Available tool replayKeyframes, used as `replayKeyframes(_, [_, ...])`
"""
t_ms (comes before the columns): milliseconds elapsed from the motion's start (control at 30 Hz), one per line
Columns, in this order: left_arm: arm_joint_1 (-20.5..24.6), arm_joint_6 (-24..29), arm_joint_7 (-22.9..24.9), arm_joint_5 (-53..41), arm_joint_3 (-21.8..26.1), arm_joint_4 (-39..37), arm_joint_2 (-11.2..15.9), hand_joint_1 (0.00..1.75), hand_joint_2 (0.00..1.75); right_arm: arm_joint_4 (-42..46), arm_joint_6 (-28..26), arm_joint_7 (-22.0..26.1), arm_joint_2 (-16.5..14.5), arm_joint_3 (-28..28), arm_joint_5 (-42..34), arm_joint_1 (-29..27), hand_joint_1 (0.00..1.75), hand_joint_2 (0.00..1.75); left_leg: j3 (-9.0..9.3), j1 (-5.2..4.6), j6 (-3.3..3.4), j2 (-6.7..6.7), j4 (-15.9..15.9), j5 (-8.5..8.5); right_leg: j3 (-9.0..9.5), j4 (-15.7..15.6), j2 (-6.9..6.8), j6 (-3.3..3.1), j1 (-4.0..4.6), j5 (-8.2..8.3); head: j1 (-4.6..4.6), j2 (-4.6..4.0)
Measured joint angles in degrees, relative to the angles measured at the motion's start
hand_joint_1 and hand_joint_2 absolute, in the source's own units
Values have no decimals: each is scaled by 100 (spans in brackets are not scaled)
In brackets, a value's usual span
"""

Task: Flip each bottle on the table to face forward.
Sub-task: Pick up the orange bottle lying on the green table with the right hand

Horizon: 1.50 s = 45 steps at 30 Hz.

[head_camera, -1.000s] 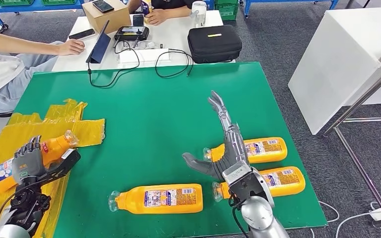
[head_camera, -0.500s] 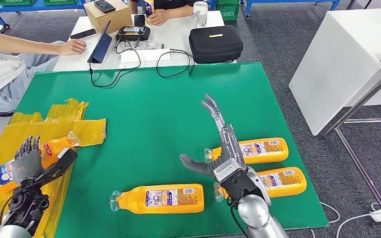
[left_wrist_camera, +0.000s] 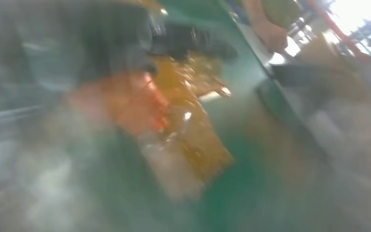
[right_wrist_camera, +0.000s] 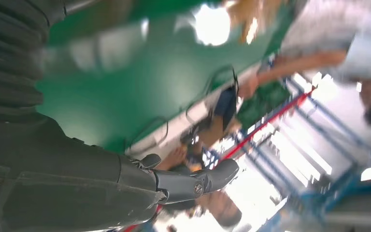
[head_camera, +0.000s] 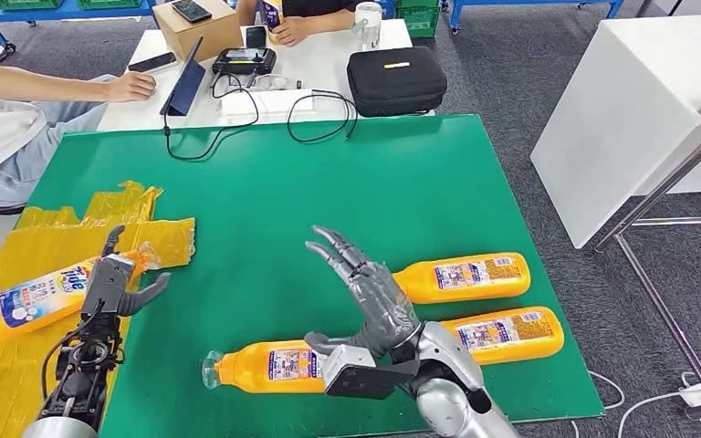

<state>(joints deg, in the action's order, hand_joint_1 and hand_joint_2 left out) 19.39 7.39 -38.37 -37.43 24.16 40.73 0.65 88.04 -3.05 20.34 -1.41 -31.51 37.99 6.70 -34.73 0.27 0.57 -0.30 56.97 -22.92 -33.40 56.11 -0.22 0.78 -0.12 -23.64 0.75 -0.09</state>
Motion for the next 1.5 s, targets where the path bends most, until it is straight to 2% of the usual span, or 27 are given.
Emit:
replayKeyframes(100, [-180, 28, 95, 145, -318, 469, -112, 0, 175, -156, 172, 68, 114, -238, 51, 19, 0, 175, -15, 0, 0, 3, 2, 0, -14, 0, 1, 0, 0, 0, 0, 0])
replayKeyframes(233, [-293, 107, 100, 256, -574, 723, -173, 0, 175, -366, 247, 77, 219, -487, 101, 66, 0, 175, -31, 1, 0, 3, 2, 0, -30, 1, 1, 1, 1, 0, 1, 0])
replayKeyframes(533, [-344, 135, 33, 491, -834, 837, -248, 0, 175, -812, 463, 33, 346, -910, 237, 199, 0, 175, -50, 3, 0, 4, 2, 0, -49, 1, 2, 0, 3, -1, 2, 0])
replayKeyframes(700, [-407, -56, -80, 890, -894, 978, -339, 0, 175, -1230, 443, -132, 343, -1176, 379, 283, 0, 175, -53, 1, 0, 4, 2, 0, -50, 1, 2, 1, 2, -1, 0, 0])
replayKeyframes(900, [-537, -535, -158, 1452, -909, 1379, -473, 0, 175, -1719, 407, -400, 238, -1402, 651, 422, 0, 175, -54, 2, 0, 6, 2, 0, -53, 1, 2, 1, 2, 0, 1, 0])
replayKeyframes(1200, [-578, -661, -142, 1594, -930, 1571, -525, 0, 175, -1923, 365, -473, 168, -1476, 739, 477, 0, 175, -54, 2, 0, 5, 2, 0, -53, 1, 2, 1, 2, 0, 1, 0])
replayKeyframes(1367, [-952, -1061, -60, 2027, -1145, 2816, -798, 0, 175, -3096, -216, -1269, -375, -1848, 1668, 925, 0, 175, -45, 4, -1, 15, 1, -1, -50, 1, 19, -1, 4, 0, 1, 0])
replayKeyframes(1400, [-1019, -1084, -46, 2052, -1168, 2961, -820, 0, 175, -3207, -316, -1451, -441, -1871, 1837, 963, 3, 175, -43, 4, -1, 16, 1, -1, -50, 1, 20, -1, 4, 1, 1, 0])
replayKeyframes(1433, [-1089, -1102, -27, 2068, -1190, 3095, -842, 0, 175, -3311, -420, -1654, -507, -1892, 2029, 992, 22, 175, -42, 4, -1, 16, 1, -1, -49, 1, 20, -1, 4, 1, 1, 1])
replayKeyframes(1500, [-1243, -1125, 22, 2093, -1238, 3374, -886, 0, 175, -3531, -616, -2059, -646, -1922, 2436, 1047, 96, 175, -41, 5, -1, 16, 0, 0, -48, 1, 20, -2, 5, 1, 2, 1])
